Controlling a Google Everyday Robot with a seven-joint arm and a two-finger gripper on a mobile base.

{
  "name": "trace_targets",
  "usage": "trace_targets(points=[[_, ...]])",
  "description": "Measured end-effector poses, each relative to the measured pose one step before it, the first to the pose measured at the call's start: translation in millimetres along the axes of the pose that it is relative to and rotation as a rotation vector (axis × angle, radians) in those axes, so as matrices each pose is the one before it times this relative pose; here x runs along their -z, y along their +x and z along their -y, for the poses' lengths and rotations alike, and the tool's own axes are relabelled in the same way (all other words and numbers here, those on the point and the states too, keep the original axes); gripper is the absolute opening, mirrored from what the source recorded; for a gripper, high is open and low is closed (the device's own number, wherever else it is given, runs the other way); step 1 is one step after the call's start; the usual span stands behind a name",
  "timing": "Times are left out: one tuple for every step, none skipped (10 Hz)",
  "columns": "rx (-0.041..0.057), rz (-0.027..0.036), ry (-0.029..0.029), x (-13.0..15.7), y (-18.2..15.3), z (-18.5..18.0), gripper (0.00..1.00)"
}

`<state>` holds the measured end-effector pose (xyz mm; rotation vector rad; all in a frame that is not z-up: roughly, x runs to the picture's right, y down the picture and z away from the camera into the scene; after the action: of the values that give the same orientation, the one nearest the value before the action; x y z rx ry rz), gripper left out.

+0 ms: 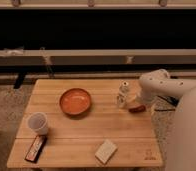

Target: Place the pepper on the white sponge

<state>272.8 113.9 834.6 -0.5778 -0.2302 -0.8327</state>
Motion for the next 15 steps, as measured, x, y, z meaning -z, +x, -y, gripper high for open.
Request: trace_targets(points=[[-0.00875, 0.00077, 0.00148, -3.90, 6.39, -2.19, 0.80], [-0.00909, 0.00165, 0.00232, -4.13, 5.19, -1.80, 0.80], [-0.00971, 0.00240, 0.00413, -6.49, 7.86, -0.34, 0.80], [-0.00842, 0.00484, 0.00028, -8.53, 10.83, 0.24, 0.80], [-0.00446, 0.00263, 0.00016, -3.76, 6.45, 1.45, 0.80], [-0.00247, 0.00641, -0.00387, -5.85, 7.29, 2.45, 0.80], [-0.00021, 0.00699, -0.00420, -4.71, 3.77, 2.16, 0.80], [0.00087, 0.00665, -0.00294, -3.69, 1.06, 2.36, 0.80], [0.00137, 0.01073, -0.00502, -5.62, 0.07, 2.13, 0.80], [0.00040, 0.01266, -0.00457, -5.46, -1.46, 1.53, 0.80], [0.00070, 0.01006, -0.00298, -3.71, -1.73, 1.37, 0.80], [0.00001, 0.00953, -0.00302, -3.39, -1.92, 0.95, 0.79], [-0.00080, 0.00985, -0.00346, -2.80, -2.48, 0.69, 0.73], [-0.00132, 0.00939, -0.00426, -2.56, -2.68, -0.17, 0.62], [-0.00053, 0.00486, -0.00171, -0.65, -1.72, -0.05, 0.53]])
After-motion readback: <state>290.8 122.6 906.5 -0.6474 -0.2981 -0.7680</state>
